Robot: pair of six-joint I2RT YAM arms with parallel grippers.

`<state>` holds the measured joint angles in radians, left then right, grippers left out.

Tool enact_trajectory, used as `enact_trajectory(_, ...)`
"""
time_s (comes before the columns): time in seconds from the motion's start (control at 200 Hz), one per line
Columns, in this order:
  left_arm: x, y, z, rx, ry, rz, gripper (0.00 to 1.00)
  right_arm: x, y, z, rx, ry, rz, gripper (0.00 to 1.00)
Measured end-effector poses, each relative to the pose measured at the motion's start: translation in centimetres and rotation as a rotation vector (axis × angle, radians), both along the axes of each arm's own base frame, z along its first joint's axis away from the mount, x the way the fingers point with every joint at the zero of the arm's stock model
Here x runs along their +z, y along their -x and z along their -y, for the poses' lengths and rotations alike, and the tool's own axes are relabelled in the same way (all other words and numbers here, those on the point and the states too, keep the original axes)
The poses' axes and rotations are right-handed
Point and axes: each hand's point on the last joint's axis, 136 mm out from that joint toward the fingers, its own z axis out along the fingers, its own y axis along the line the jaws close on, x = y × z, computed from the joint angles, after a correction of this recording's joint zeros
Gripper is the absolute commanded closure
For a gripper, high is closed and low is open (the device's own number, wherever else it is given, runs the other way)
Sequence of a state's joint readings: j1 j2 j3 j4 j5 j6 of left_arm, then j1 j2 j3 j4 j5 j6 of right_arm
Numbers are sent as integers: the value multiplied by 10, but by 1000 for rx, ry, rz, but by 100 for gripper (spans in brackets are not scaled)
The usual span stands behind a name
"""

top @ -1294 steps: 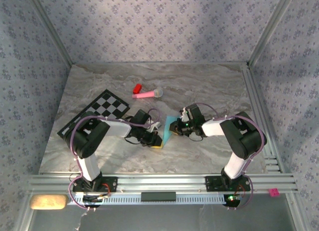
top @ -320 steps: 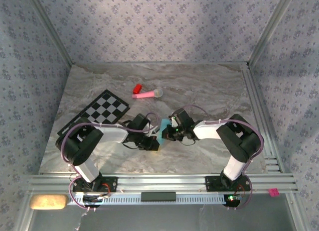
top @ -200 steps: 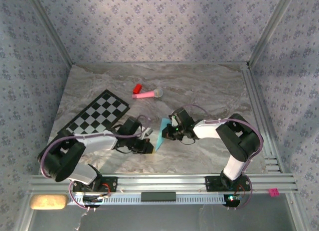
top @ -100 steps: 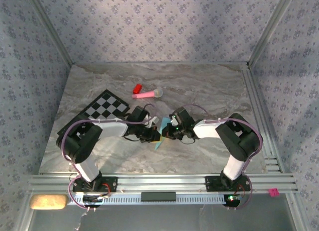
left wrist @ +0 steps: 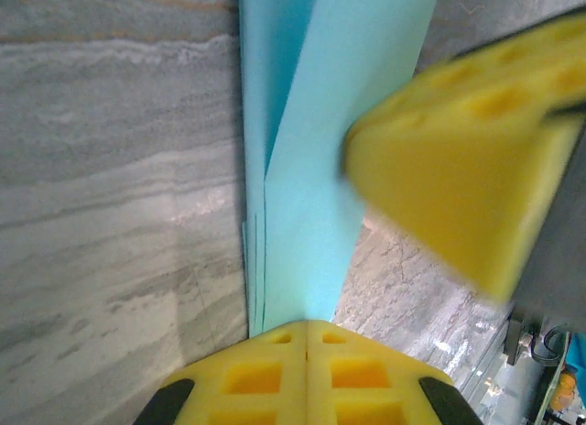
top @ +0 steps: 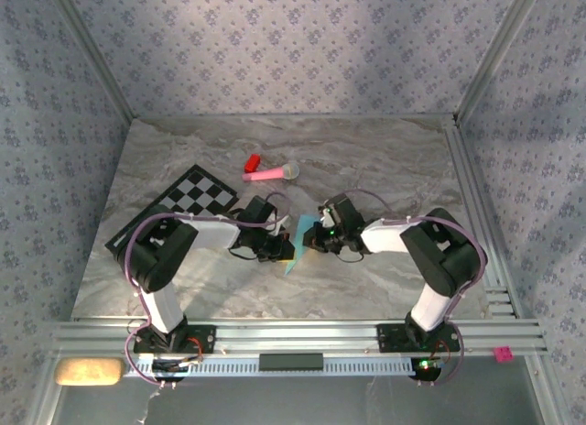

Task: Fold a paper plane with a square sheet of paper (pick it up from the middle)
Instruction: Fold the wing for the fifth time at the center of the table.

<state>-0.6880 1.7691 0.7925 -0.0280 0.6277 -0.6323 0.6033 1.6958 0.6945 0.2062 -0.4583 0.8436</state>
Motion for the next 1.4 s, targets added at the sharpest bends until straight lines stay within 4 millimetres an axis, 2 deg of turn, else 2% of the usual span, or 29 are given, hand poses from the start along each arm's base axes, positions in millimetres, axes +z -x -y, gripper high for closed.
enact_trajectory(0.13,0,0,0,-9,7,16,100,15,-12,20,-44,34,50,93)
enact_trajectory(0.23,0,0,0,-10,12,25,100,29,-13,18,-24,29,95,93)
enact_trajectory(0.345,0,0,0,-10,12,25,100,33,-10,11,7,22,109,94)
enact_trajectory(0.48,0,0,0,-10,12,25,100,28,-7,-5,62,29,105,94)
enact_trajectory(0.605,0,0,0,-10,12,25,100,15,-7,-14,90,47,83,95)
enact_trajectory(0.755,0,0,0,-10,11,24,100,-4,-9,-7,79,79,53,95)
enact_trajectory(1.204,-1,1,-1,-15,17,34,100,-5,-16,-5,106,-32,-7,93)
enact_trajectory(1.399,-1,1,-1,-16,22,36,100,-4,-35,7,55,-42,0,92)
